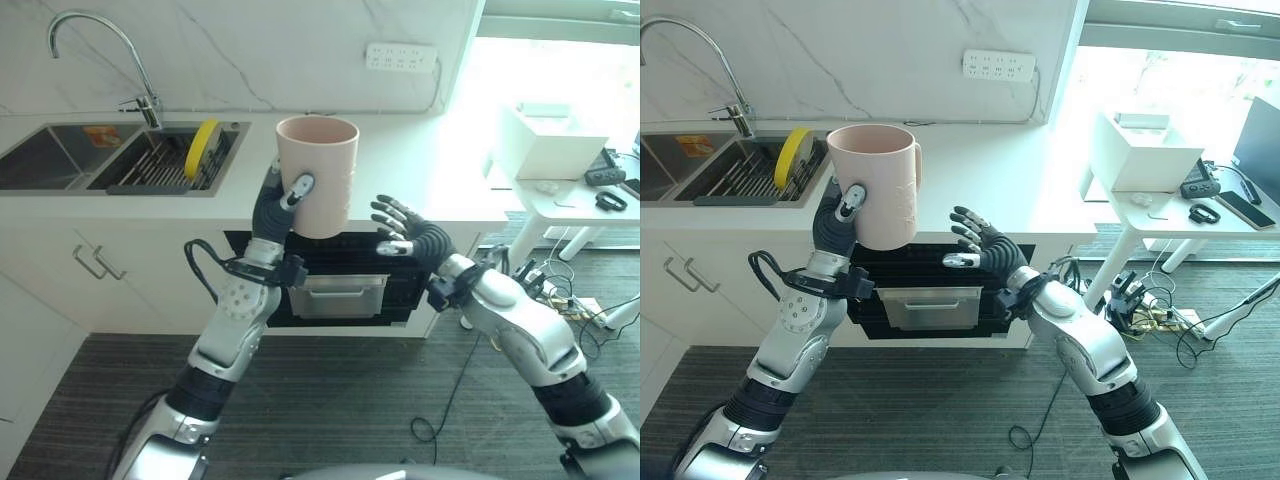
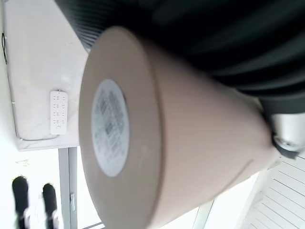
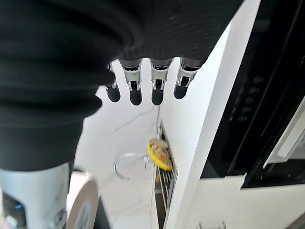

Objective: Place the dishes in the dishwasher.

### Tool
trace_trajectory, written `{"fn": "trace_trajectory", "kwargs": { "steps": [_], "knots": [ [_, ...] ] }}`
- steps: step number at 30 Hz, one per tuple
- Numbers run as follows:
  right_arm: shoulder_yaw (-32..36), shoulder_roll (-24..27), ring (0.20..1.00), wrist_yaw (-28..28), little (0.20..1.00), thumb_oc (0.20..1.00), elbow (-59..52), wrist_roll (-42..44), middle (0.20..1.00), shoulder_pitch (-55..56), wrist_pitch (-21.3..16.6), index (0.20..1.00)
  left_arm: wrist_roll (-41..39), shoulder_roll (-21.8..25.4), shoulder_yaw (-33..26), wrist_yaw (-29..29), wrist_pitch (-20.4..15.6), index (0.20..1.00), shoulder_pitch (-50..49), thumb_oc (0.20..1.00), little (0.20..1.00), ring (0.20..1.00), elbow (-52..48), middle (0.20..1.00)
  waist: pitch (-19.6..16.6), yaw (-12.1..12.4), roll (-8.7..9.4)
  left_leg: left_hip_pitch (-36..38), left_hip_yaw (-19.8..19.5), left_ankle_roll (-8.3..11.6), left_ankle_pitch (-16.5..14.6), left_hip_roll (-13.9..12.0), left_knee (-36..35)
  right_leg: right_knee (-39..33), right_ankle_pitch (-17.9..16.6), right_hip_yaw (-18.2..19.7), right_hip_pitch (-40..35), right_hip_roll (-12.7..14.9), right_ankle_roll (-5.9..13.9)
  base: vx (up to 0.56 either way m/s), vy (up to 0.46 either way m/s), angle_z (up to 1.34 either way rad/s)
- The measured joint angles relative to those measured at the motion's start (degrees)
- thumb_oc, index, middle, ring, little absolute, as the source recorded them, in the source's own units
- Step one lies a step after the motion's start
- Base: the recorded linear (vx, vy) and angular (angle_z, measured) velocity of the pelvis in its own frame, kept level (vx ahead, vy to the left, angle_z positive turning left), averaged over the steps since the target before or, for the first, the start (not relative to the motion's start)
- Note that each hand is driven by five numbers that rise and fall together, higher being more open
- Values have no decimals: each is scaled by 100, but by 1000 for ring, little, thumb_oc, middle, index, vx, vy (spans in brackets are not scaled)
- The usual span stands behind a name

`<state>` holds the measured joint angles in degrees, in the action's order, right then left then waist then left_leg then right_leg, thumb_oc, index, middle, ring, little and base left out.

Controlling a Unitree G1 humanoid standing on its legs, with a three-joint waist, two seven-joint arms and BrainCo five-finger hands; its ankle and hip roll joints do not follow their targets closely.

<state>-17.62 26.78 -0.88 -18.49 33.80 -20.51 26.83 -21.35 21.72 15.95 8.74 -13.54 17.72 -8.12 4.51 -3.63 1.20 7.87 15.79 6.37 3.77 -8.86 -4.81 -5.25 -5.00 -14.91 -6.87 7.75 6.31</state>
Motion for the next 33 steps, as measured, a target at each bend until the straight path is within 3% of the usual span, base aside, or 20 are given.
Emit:
{"fn": "trace_trajectory", "kwargs": {
  "steps": [11, 20, 27, 33],
  "knots": [
    [-179, -60, 1000, 84, 1000, 1000, -1, 96, 1000, -309, 62, 1000, 9, -14, 60, 17, 122, 200, -1, 200, 200, 200, 282, 200, -270, 3, -17, -34, -99, -2, -4, -9, -14, 0, -11, -4, 23, -17, -15, 0, 0, 0],
    [-248, -94, 1000, -13, 1000, 1000, -6, 111, 1000, -359, 234, 1000, 225, -10, 180, 52, 242, 200, -9, 200, 200, 200, 393, 200, -283, 68, -16, -36, -98, -1, -2, -10, -8, 0, -15, -2, 26, -20, -20, 0, 0, 0],
    [-535, -313, 1000, -210, 1000, 1000, 12, 112, 1000, -359, 277, 1000, 225, 40, 17, -78, 297, 200, -27, 200, 200, 200, 338, 200, -303, 261, 17, -78, -111, -1, -3, -12, -14, 0, -15, -21, 52, -18, -20, -18, 3, 1],
    [-834, -520, 1000, -251, 1000, 1000, 344, 116, 1000, -457, 258, 1000, 286, 26, 96, 92, 342, 200, -7, 200, 200, 200, 276, 200, -347, 233, 80, -78, -113, -1, -3, -12, -7, -1, -14, -19, 58, -18, -20, 0, 0, 0]
  ]
}}
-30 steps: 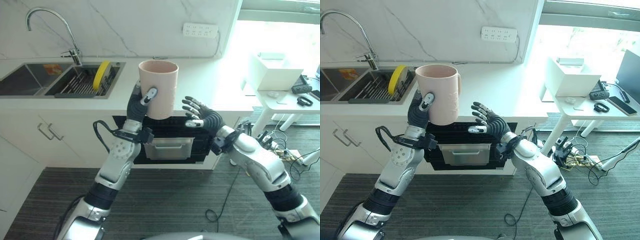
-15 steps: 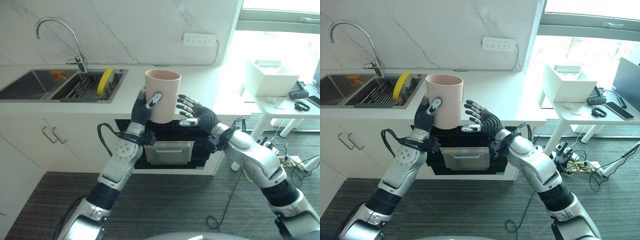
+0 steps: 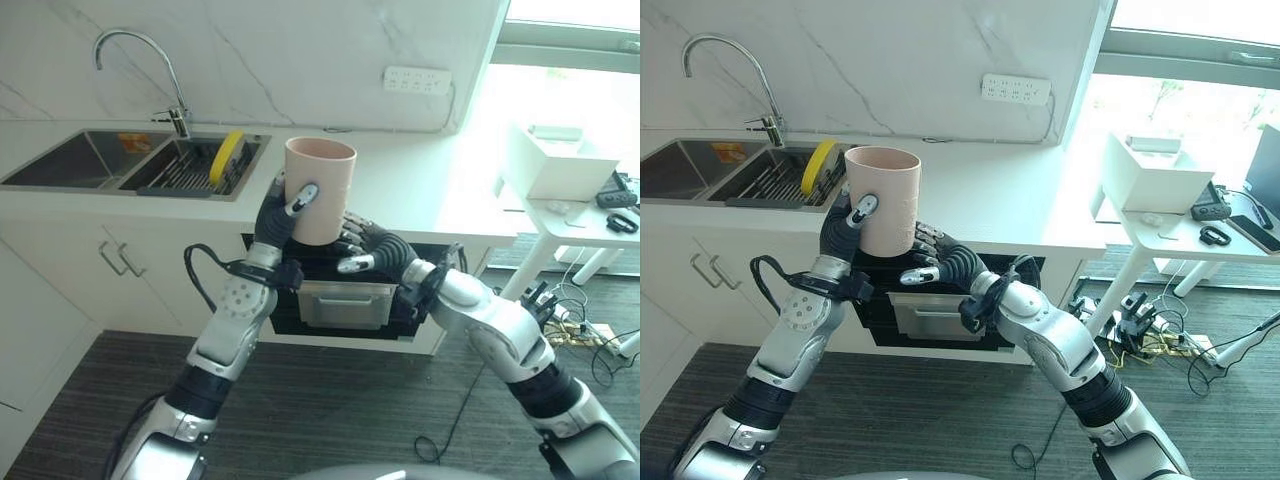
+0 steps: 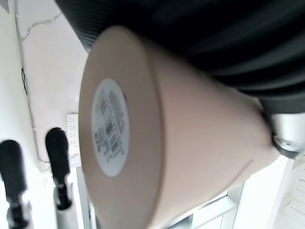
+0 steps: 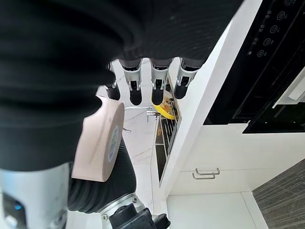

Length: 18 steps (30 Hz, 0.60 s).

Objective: Place the dishes in the dishwasher.

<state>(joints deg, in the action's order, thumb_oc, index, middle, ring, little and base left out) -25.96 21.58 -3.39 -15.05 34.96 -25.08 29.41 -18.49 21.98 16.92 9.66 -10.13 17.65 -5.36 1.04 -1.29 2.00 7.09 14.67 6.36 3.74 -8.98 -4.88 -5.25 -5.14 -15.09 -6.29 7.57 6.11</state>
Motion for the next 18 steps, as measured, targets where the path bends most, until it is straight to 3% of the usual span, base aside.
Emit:
{"fn": "trace_trajectory", "kwargs": {
  "steps": [3, 10, 18],
  "knots": [
    [-251, -96, 1000, -62, 1000, 1000, 235, 3, 1000, -77, 7, 1000, 158, -99, 351, 174, -2, 200, 97, 200, 200, 200, 67, 200, -19, -2, 29, -7, 7, 0, 0, 2, 3, 0, -1, 14, 16, 1, 0, 0, 1, -1],
    [-329, -192, 1000, -118, 1000, 1000, 323, 1, 1000, -94, -42, 1000, 222, -142, 407, 316, -4, 200, 105, 200, 200, 200, 156, 200, -19, 2, 26, -12, 11, 0, 1, 0, 6, 0, -1, 22, 27, -1, -1, 0, 0, 0],
    [-477, -165, 1000, -240, 1000, 1000, 568, -134, 1000, -93, -415, 1000, 224, -153, 468, 369, -241, 200, 100, 200, 200, 200, 402, 200, -25, -2, 13, -12, 14, -1, 0, 1, 5, 0, -1, 33, 33, 0, -1, 0, 0, 0]
  ]
}}
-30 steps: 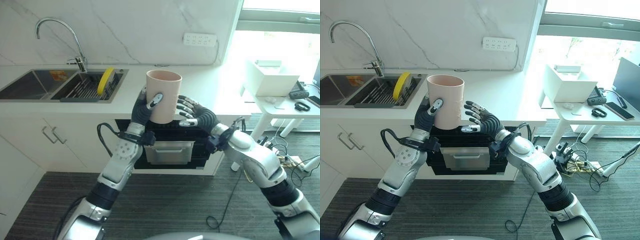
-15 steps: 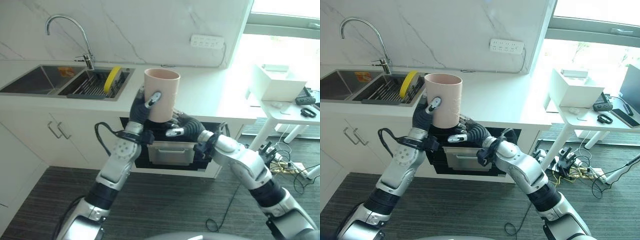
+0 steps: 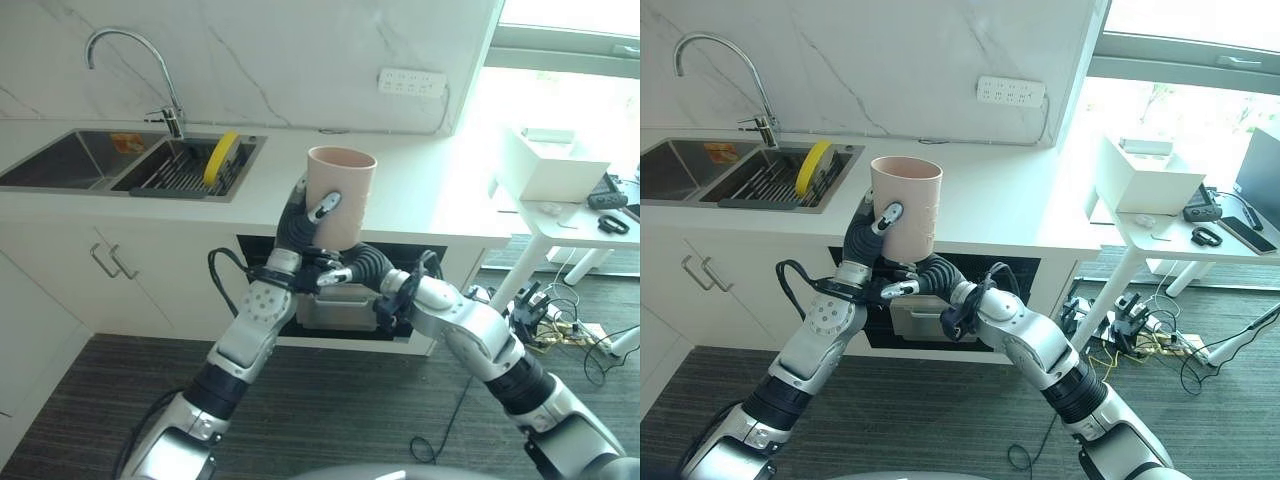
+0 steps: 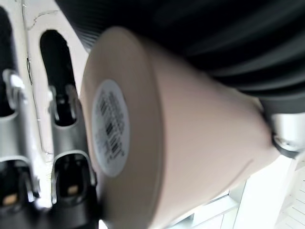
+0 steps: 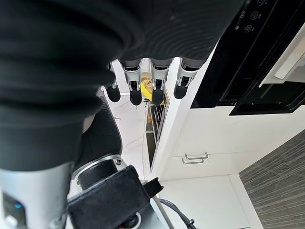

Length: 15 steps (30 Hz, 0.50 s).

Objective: Place the dishes in the dishwasher.

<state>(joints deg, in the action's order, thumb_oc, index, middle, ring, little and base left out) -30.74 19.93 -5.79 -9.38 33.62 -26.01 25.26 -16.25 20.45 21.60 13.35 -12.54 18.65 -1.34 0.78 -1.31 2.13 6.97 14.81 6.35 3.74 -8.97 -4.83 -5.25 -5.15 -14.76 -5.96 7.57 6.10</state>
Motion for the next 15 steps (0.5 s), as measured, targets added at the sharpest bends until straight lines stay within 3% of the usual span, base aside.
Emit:
{"fn": "trace_trajectory", "kwargs": {
  "steps": [15],
  "knots": [
    [239, 201, 1000, 151, 1000, 1000, 36, -438, 1000, 9, -212, 1000, 166, 7, -25, 119, -257, 200, -13, 200, 200, 200, 28, 200, -48, -81, -79, 17, 13, 0, 0, -1, 0, 0, -1, 12, -4, -3, 1, 0, 0, 0]
  ]
}}
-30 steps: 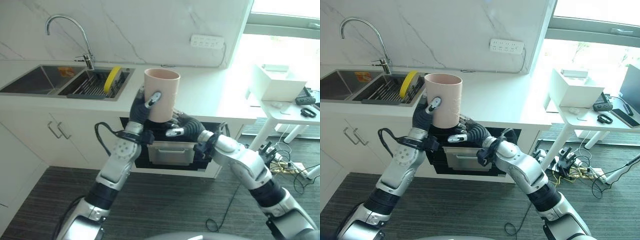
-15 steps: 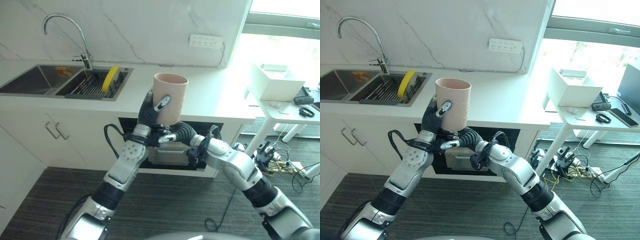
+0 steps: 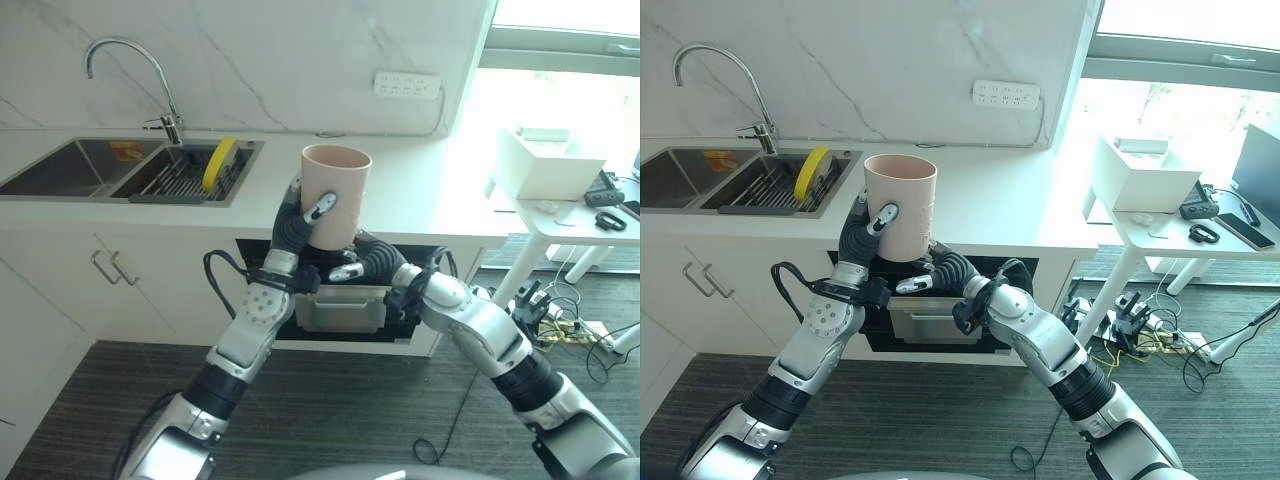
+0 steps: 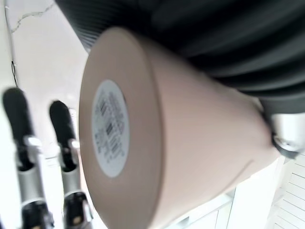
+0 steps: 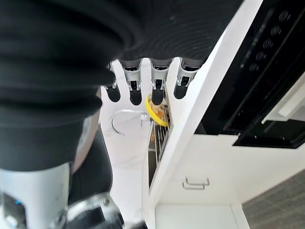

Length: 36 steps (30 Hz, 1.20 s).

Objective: Place the dishes in the dishwasher.

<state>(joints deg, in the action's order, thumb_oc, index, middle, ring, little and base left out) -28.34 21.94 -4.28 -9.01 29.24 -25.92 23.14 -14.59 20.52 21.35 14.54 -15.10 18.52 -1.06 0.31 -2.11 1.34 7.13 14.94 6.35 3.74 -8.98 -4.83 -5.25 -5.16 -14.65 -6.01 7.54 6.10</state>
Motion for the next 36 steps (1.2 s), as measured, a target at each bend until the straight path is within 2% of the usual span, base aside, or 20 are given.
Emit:
{"fn": "trace_trajectory", "kwargs": {
  "steps": [8, 9, 17, 20, 28, 36],
  "knots": [
    [90, -2, 1000, 308, 1000, 1000, -2, -220, 1000, -33, 33, 1000, 5, -1, -1, 67, 44, 200, 4, 200, 200, 200, 0, 200, 0, -33, 0, 15, 21, 0, 1, 0, 1, 0, 0, 21, 1, -2, 0, 0, 0, 0],
    [89, -21, 1000, 406, 1000, 1000, -2, -216, 1000, -173, 186, 1000, 3, -5, -7, 105, 204, 200, 82, 200, 200, 200, 0, 200, 1, -43, -1, 16, 26, 0, 0, -1, 1, -1, 0, 24, 2, -1, 0, 0, 0, 0],
    [201, -75, 1000, 536, 1000, 1000, -43, -205, 1000, -378, 410, 1000, -3, -32, -178, 93, 655, 200, 133, 200, 200, 200, -49, 200, 4, -44, -5, 20, 56, 0, 1, -3, 0, -1, 0, 29, 2, -1, 1, 0, 0, 0],
    [201, -102, 1000, 619, 1000, 1000, -45, -203, 1000, -487, 621, 1000, -6, -33, -220, 19, 875, 200, 183, 200, 200, 200, -112, 200, 7, -33, -9, 17, 56, 0, 0, -4, -1, -3, 1, 27, 4, 0, 2, 0, 0, 0],
    [199, -272, 1000, 657, 1000, 1000, -53, -202, 1000, -533, 744, 1000, -38, -26, -373, -117, 1403, 200, 258, 200, 200, 200, -410, 200, 16, -17, -24, -5, 54, 0, 0, -5, -7, -4, 3, 23, 22, 1, 3, 0, 0, 0],
    [197, -352, 1000, 710, 1000, 1000, -51, 32, 1000, -639, 790, 1000, -49, -28, -373, -149, 1502, 200, 403, 200, 200, 200, -444, 200, 45, -4, -59, -11, 57, 1, -1, -5, -8, -11, 8, 23, 29, 1, 7, 0, 0, 0]
  ]
}}
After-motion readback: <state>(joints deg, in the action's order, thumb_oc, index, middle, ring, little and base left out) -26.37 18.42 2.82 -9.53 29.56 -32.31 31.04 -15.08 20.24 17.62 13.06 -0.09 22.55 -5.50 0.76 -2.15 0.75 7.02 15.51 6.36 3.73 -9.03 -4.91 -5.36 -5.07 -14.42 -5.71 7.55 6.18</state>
